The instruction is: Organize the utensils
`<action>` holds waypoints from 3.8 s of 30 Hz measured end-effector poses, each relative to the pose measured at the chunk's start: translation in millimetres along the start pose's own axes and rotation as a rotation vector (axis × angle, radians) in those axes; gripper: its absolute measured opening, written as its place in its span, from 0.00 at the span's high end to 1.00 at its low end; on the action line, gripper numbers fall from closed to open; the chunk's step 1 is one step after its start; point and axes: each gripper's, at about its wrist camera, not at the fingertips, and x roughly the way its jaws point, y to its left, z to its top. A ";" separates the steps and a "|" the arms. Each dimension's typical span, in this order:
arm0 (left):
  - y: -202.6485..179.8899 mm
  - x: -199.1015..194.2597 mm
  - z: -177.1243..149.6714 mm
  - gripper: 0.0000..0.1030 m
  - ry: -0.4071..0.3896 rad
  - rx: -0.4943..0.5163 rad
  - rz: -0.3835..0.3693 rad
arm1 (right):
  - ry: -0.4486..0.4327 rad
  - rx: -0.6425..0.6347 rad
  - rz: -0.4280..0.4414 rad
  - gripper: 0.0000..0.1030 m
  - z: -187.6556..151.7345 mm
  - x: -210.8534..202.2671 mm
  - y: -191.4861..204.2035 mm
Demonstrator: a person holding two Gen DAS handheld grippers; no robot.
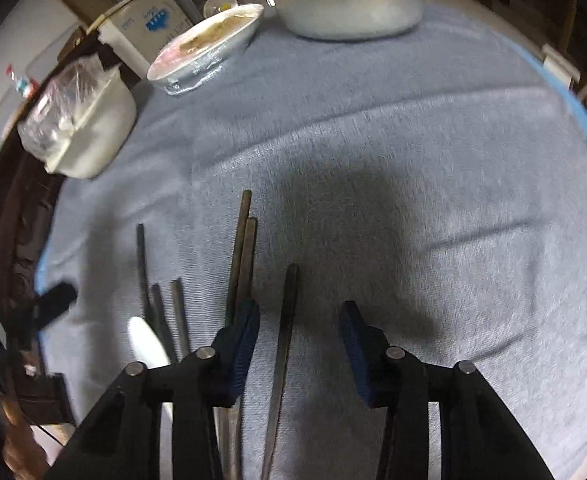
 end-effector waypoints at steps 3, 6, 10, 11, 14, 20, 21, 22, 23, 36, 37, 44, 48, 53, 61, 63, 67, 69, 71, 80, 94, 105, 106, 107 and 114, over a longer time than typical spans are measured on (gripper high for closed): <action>-6.9 22.3 11.9 0.48 0.026 -0.017 0.009 | -0.026 -0.053 -0.061 0.73 -0.5 3.2 9.0; -12.0 41.6 18.7 0.48 0.050 -0.026 0.019 | -0.038 -0.102 -0.067 0.86 0.1 6.0 14.1; -16.2 55.5 20.5 0.55 0.050 -0.023 0.038 | -0.054 -0.129 -0.038 0.91 -0.6 6.0 17.0; -19.5 55.1 20.1 0.63 0.035 -0.003 0.040 | -0.061 -0.130 -0.027 0.92 -1.3 5.5 16.0; -23.9 57.1 17.6 0.94 0.030 0.034 0.058 | -0.079 -0.103 0.043 0.92 -6.8 -0.5 7.0; -17.3 34.2 7.6 0.94 -0.046 0.046 0.057 | -0.127 -0.001 0.202 0.93 -9.2 -26.7 -28.4; -15.2 27.9 7.5 0.94 -0.065 0.049 0.049 | -0.133 0.010 0.213 0.93 -9.3 -32.4 -33.8; -14.5 18.8 5.8 0.94 -0.085 0.057 0.045 | -0.136 0.020 0.217 0.93 -7.6 -34.5 -37.5; -13.9 8.0 3.7 0.94 -0.106 0.067 0.050 | -0.141 0.030 0.224 0.93 -7.8 -39.2 -40.9; -18.7 -149.4 -69.4 0.95 -0.411 0.179 -0.058 | -0.411 -0.038 0.326 0.94 -59.9 -158.5 -27.9; -19.3 -159.2 -78.5 0.95 -0.432 0.185 -0.065 | -0.444 -0.055 0.327 0.94 -70.9 -170.5 -24.0; -20.2 -215.1 -140.8 0.95 -0.548 0.202 -0.110 | -0.581 -0.125 0.301 0.94 -124.1 -222.5 -2.3; -21.6 -248.5 -160.5 0.95 -0.606 0.211 -0.115 | -0.678 -0.167 0.264 0.97 -145.7 -255.8 10.5; -25.8 -281.7 -173.0 0.95 -0.664 0.223 -0.127 | -0.752 -0.216 0.254 0.97 -163.1 -298.6 23.0; -23.8 -301.7 -190.2 0.95 -0.701 0.219 -0.155 | -0.453 -0.006 0.294 0.54 -128.4 -261.4 -30.7; -23.9 -297.9 -189.3 0.95 -0.692 0.218 -0.165 | -0.349 0.122 0.290 0.33 -117.2 -229.1 -62.1; -26.7 -291.5 -188.7 0.95 -0.696 0.238 -0.155 | -0.154 0.303 0.144 0.63 -100.8 -154.5 -116.8; -26.0 -289.1 -187.8 0.95 -0.695 0.243 -0.167 | -0.046 0.381 0.125 0.67 -99.2 -127.1 -134.9; -24.9 -288.3 -188.8 0.95 -0.699 0.245 -0.178 | 0.001 0.434 0.099 0.68 -100.0 -108.6 -146.4; -18.2 -294.2 -197.6 0.95 -0.725 0.254 -0.243 | 0.021 0.656 -0.041 0.67 -92.9 -69.7 -168.0; -11.7 -304.8 -217.2 0.95 -0.731 0.219 -0.248 | -0.141 0.395 -0.219 0.94 -71.9 -76.2 -120.3; -36.4 -306.4 -234.8 0.95 -0.719 0.226 -0.251 | -0.483 0.289 0.104 0.94 -131.0 -200.1 -99.2; -37.2 -307.1 -236.3 0.95 -0.715 0.224 -0.259 | -0.526 0.268 0.130 0.94 -135.2 -215.9 -93.4; -38.9 -307.9 -237.6 0.95 -0.710 0.224 -0.267 | -0.568 0.250 0.155 0.94 -141.2 -230.7 -88.0; -37.2 -311.1 -244.7 0.95 -0.697 0.225 -0.252 | -0.737 0.147 0.440 0.93 -183.1 -297.3 -42.2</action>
